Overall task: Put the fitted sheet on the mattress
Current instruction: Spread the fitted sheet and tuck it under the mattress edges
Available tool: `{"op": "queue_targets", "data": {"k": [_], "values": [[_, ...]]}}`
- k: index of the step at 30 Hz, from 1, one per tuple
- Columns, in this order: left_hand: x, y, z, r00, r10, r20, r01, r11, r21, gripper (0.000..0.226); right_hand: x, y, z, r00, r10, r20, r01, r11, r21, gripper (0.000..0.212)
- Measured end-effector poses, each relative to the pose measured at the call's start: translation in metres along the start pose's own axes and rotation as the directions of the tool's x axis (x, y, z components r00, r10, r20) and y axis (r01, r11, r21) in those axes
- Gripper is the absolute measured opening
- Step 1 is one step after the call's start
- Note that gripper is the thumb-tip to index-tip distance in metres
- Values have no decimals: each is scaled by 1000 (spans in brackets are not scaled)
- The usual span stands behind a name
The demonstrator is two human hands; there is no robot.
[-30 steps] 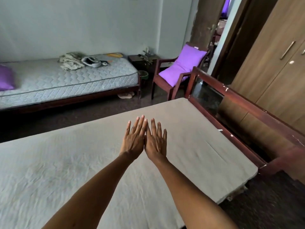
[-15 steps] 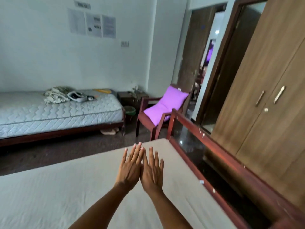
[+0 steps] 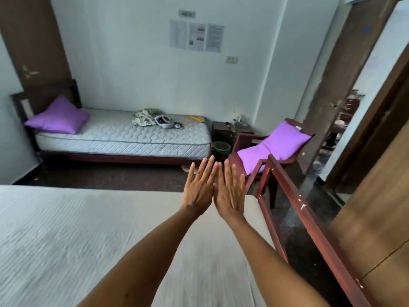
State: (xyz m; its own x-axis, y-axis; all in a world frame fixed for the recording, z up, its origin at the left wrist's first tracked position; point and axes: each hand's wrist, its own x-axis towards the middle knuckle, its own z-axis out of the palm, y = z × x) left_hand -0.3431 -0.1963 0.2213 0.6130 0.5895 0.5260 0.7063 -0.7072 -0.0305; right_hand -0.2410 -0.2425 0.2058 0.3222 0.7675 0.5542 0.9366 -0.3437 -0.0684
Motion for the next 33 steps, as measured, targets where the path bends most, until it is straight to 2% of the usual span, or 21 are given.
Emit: {"op": "queue_targets", "data": {"k": [6, 8, 11, 13, 16, 20, 23, 25, 27, 28, 30, 33], "values": [[-28, 9, 55, 1000, -15, 20, 16, 999, -29, 56, -32, 10, 47, 999, -14, 32, 11, 997, 75, 56], [-46, 15, 95, 999, -39, 28, 40, 999, -36, 56, -52, 18, 84, 998, -29, 55, 26, 998, 51, 56], [-87, 27, 161, 988, -42, 146, 51, 997, -53, 55, -94, 33, 148, 990, -52, 128, 50, 999, 20, 62], [-121, 31, 214, 986, -38, 160, 44, 998, -39, 56, -131, 42, 197, 979, -70, 192, 71, 997, 1, 61], [-167, 36, 285, 982, 5, 189, 1, 1000, -31, 59, -186, 57, 261, 955, -57, 291, 58, 998, 4, 57], [-217, 57, 376, 942, 116, 314, -103, 993, -58, 59, -249, 103, 333, 921, -56, 385, 56, 998, 11, 69], [-245, 78, 422, 899, 143, 414, -95, 986, -133, 58, -281, 140, 378, 905, 72, 420, -83, 997, 6, 74], [-261, 79, 441, 874, 120, 472, -38, 983, -179, 55, -296, 153, 397, 875, 186, 448, -202, 979, -12, 74], [-274, 75, 452, 865, 39, 501, 74, 976, -204, 57, -305, 150, 412, 821, 238, 518, -250, 967, -49, 78], [-278, 73, 454, 870, 19, 492, 93, 975, -204, 60, -306, 143, 415, 819, 245, 519, -253, 966, -58, 80], [-286, 70, 451, 874, 19, 486, 97, 973, -211, 66, -310, 118, 417, 840, 198, 506, -209, 977, -36, 80], [-307, 55, 440, 864, -49, 501, 163, 969, -188, 71, -321, 70, 418, 860, 38, 509, -70, 997, 43, 61]]}}
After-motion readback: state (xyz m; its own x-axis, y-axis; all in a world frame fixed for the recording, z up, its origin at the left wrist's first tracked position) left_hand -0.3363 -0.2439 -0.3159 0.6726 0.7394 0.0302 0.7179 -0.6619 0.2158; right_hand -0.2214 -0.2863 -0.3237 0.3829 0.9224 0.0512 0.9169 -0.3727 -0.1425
